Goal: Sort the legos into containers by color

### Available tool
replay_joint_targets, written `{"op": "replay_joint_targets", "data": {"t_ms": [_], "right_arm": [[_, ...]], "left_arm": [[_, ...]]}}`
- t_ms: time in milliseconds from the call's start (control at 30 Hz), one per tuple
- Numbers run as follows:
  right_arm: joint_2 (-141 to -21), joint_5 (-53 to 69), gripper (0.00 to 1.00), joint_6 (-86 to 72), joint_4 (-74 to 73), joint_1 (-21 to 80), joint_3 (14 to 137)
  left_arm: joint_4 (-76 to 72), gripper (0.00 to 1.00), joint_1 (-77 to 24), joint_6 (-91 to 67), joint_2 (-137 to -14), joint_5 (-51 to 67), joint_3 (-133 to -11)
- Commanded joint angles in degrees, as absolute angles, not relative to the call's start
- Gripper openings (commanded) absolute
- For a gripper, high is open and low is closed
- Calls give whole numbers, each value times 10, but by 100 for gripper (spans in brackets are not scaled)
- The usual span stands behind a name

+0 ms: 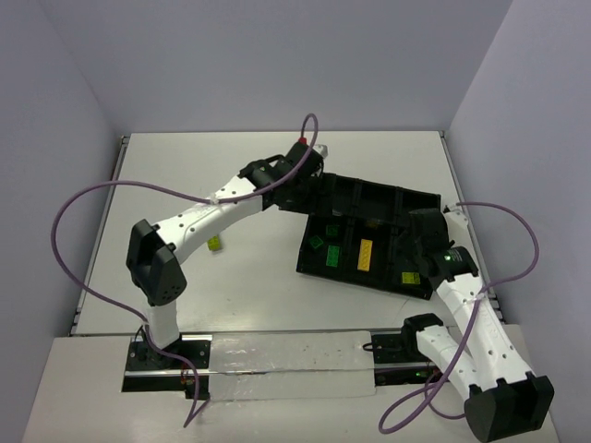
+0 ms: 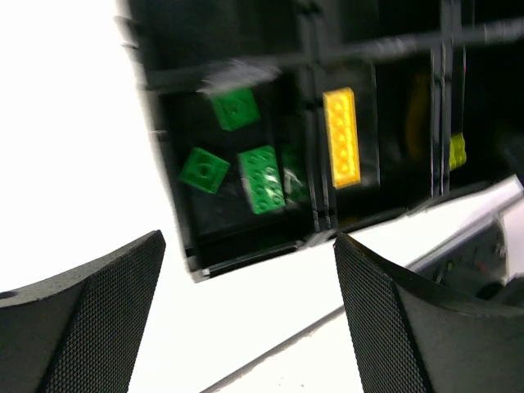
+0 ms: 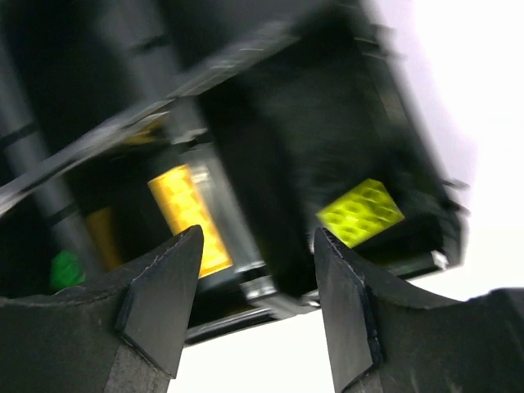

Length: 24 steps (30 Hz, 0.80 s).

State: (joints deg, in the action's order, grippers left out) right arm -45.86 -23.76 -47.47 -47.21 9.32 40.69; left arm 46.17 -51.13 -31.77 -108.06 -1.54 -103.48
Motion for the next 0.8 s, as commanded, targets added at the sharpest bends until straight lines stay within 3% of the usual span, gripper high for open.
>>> {"op": "replay_joint_targets", "data": {"t_ms": [0,100,333,567,767], "right_arm": [[-418,-122,63,-354,-361,91,430],[-418,-45,65,-330,-333,95,447],[-454,-13,71,-335,-293,168,472],[-548,-26,73,-362,-238,263,507],[-600,-27,73,-355,-227,286,536]], "left_arm": [[477,91,-460,-353,-1017,-95,-1031],[477,89,-402,-377,-996,-96,-977],[537,92,-323,-435,-910,-224,-854],[516,95,-255,-435,-848,-227,-717],[479,98,-211,-414,-849,-198,-671]]}}
